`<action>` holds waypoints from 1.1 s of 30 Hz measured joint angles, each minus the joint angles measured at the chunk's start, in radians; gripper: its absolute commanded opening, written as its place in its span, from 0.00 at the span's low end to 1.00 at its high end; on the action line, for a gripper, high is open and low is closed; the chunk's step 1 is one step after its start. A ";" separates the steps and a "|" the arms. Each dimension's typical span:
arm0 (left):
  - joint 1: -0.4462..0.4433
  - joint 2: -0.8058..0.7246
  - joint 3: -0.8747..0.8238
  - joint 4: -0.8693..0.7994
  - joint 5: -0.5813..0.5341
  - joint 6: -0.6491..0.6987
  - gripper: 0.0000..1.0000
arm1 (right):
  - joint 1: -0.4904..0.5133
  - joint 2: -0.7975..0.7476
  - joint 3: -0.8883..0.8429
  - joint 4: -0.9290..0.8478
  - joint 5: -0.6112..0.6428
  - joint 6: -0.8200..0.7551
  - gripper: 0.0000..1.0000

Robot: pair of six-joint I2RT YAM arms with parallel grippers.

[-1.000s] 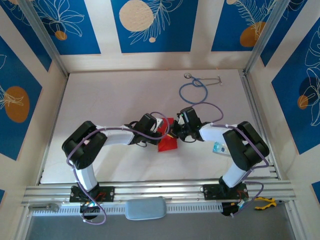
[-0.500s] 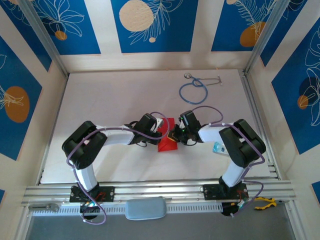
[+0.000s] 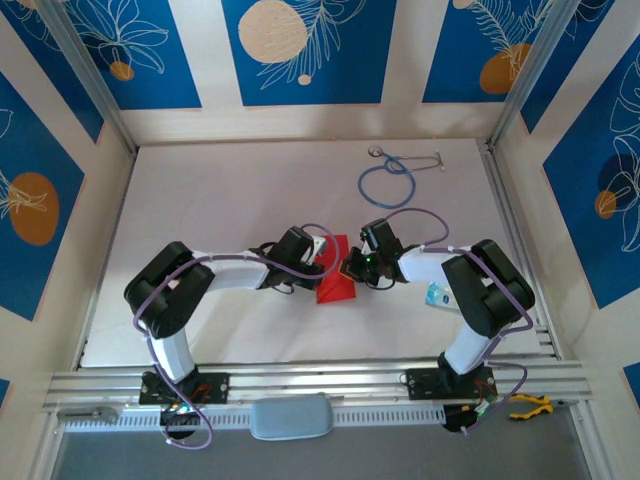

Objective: Fold a paper plane with a square sheet of paper (pick it up from the middle)
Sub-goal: Fold the triangle a second time at the center of the table.

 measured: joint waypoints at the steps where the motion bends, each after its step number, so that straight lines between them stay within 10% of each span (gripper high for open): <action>1: 0.000 0.000 0.000 -0.001 0.000 0.000 0.00 | 0.000 0.000 -0.004 0.008 0.000 0.006 0.00; 33: 0.000 0.002 0.002 0.001 0.001 0.000 0.00 | -0.013 -0.124 -0.024 0.000 -0.006 0.023 0.00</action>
